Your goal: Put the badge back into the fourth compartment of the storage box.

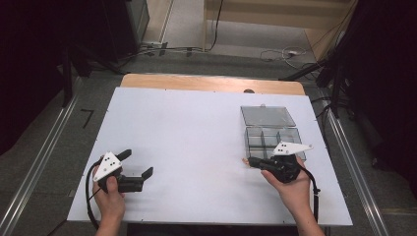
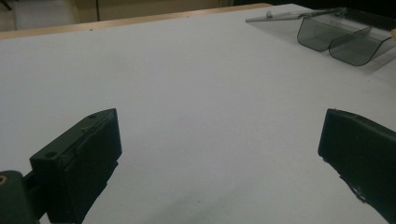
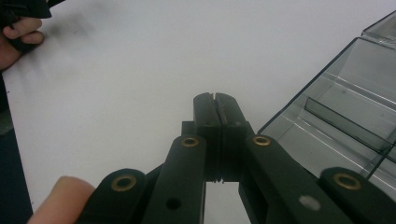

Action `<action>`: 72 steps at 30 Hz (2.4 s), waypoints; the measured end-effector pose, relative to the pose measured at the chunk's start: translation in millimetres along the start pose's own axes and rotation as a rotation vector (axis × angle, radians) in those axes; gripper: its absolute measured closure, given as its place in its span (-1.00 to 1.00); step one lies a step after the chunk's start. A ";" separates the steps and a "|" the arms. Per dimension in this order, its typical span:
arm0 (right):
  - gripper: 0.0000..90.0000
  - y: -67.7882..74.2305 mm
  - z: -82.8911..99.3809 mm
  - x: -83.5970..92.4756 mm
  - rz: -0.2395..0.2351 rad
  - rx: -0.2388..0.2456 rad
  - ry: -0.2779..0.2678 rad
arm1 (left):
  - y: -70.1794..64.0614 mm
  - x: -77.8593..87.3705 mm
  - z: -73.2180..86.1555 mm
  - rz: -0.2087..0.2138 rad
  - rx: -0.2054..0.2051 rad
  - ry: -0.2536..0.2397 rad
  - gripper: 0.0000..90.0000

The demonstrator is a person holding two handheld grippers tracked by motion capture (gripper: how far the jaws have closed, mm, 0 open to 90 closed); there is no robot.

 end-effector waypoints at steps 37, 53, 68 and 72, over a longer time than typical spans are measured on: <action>0.94 -20.5 1.8 12.3 0.049 -0.049 -0.050 | -0.6 -0.6 0.0 -0.004 -0.005 0.002 -0.99; 0.94 -27.7 2.2 15.8 0.079 -0.072 -0.074 | -0.6 0.0 0.0 -0.003 -0.003 0.001 -0.99; 0.94 -36.1 5.6 13.9 0.113 -0.099 -0.082 | -0.5 0.0 0.1 -0.002 -0.003 0.000 -0.99; 0.94 -39.3 7.3 12.4 0.133 -0.106 -0.084 | -0.6 0.0 0.1 -0.003 -0.003 0.000 -0.99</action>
Point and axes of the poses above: each handheld gripper's, and its own axes: x roughly backward along the jaws, z roughly out of its underside, y roughly to its left, the point moved 1 cm from there along -x, roughly forward along the jaws, and after that the axes turned 1 degree about -y, right-handed, at the moved point
